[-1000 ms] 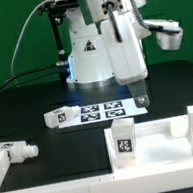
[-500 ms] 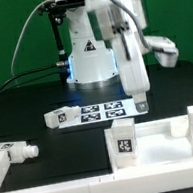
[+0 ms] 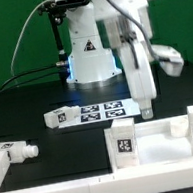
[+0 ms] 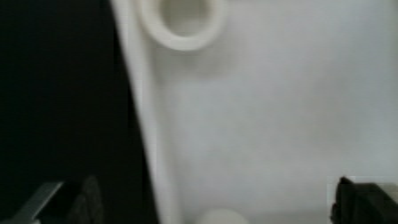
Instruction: Assemble square table
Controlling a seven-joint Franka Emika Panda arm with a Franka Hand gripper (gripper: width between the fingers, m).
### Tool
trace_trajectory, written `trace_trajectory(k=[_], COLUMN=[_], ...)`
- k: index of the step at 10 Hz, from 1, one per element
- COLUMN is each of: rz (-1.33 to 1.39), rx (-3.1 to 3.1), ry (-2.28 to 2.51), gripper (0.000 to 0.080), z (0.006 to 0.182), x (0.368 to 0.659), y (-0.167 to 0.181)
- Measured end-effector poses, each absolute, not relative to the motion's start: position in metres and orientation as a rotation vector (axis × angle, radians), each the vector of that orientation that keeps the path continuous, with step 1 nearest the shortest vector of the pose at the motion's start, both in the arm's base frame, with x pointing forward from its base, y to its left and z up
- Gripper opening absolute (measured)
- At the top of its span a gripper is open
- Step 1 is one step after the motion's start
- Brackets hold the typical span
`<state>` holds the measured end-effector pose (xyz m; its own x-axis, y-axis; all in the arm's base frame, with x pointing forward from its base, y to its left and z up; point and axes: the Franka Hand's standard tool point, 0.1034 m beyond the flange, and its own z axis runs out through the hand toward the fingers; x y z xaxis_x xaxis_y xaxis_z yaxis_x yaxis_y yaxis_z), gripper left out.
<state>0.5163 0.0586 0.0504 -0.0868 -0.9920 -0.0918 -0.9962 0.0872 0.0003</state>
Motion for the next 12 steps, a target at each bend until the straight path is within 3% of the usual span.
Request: trace_trajectory(k=[3,5,7,8,10,12], rz=[0.106,0.108,0.109,0.109,0.102,0.089], rx=[-2.135,-2.141,-2.144,-2.146,-2.150,-2.223], ry=[2.297,2.288,2.287,2.286,2.277,2.194], gripper=[0.0649,0.0610,0.0291,0.0291,0.0060,0.0060], z=[0.012,0.013,0.012,0.012,0.013,0.015], x=[0.502,0.502,0.502,0.502,0.503,0.503], y=[0.071,0.071,0.071,0.071,0.071,0.065])
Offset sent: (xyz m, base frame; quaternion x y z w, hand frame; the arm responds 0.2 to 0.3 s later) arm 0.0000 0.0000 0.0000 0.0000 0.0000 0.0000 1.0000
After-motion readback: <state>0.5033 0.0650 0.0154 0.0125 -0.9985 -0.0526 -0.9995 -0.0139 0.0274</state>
